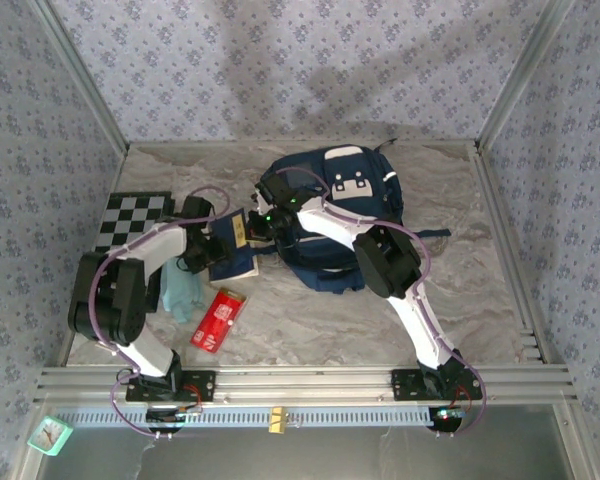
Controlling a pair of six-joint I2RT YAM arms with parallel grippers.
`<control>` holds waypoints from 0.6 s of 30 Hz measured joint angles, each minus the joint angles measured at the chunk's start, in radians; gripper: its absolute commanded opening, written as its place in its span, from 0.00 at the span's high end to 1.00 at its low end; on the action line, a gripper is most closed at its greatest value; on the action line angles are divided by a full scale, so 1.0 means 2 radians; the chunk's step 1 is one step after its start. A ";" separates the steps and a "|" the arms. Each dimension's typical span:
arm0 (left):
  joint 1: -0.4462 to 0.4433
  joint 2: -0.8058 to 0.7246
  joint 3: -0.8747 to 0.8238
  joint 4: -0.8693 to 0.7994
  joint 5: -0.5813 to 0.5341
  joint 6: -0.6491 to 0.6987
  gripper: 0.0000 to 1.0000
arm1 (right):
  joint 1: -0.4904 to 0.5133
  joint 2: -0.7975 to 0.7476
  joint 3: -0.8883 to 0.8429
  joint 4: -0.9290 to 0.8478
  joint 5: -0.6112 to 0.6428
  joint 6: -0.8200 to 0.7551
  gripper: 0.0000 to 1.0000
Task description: Pack the student bag
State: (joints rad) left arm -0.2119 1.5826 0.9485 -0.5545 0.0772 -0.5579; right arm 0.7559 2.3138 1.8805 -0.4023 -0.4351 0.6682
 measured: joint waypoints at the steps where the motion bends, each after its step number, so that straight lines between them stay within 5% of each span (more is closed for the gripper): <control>1: 0.003 -0.012 0.004 -0.004 0.000 0.000 0.39 | 0.000 -0.003 -0.002 0.006 0.000 0.000 1.00; 10: 0.057 -0.121 0.051 -0.041 0.010 0.019 0.25 | -0.010 -0.087 -0.020 0.072 -0.007 0.000 1.00; 18: 0.092 -0.180 0.053 -0.043 0.098 0.017 0.14 | -0.045 -0.201 -0.067 0.129 -0.033 0.016 1.00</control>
State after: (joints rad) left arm -0.0280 1.2224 1.0546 -0.6403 0.2741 -0.5247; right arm 0.6655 1.9125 1.7473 -0.1436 -0.5007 0.6994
